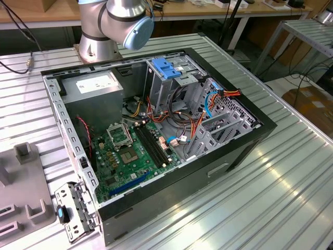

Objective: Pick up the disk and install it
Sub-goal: 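Pick up the disk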

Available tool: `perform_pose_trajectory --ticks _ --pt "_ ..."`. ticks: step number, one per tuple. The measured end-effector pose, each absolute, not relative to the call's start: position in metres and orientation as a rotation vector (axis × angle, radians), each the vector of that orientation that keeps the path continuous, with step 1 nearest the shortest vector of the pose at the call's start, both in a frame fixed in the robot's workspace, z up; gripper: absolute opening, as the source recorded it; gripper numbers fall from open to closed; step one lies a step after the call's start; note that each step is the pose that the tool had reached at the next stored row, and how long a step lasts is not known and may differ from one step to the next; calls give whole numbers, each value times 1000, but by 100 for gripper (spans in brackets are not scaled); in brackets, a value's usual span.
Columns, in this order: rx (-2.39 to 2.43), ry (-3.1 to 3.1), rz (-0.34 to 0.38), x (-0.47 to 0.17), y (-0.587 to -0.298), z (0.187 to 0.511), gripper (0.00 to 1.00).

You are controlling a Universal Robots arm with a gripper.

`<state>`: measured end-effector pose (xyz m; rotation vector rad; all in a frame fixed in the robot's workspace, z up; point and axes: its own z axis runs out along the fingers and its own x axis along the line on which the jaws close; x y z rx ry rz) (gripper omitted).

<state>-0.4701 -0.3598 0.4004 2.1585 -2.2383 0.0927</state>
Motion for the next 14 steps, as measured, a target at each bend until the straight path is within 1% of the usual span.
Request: perform_pose_trajectory --ticks 14 --pt "2158 -2238 93 -470 -360 422 37"
